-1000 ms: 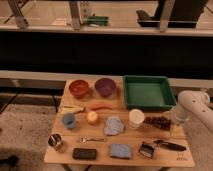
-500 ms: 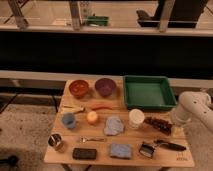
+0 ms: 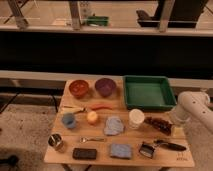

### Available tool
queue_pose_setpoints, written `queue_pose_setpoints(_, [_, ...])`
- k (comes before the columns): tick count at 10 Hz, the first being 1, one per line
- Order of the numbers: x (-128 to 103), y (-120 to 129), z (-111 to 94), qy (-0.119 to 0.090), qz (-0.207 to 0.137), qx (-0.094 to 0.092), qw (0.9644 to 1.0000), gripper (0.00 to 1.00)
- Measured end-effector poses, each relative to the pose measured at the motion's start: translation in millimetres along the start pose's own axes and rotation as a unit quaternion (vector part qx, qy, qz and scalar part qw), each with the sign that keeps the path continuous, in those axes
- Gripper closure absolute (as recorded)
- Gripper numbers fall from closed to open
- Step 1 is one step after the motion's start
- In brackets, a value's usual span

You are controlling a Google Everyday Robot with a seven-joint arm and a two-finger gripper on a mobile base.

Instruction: Place grapes in plastic cup

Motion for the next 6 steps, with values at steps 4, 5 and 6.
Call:
queue_pose_setpoints(4, [5.2,-1.0,1.5,-0.009,0.011,0.004,0.9999,0.61])
queue_pose_setpoints(5, [5.3,-2.1,2.0,-0.012,0.011,0.004,0.9999,0.69])
queue_pose_setpoints(6, [5.6,-3.0,2.4,-0.015,0.011,0.005,0.9998,0.80])
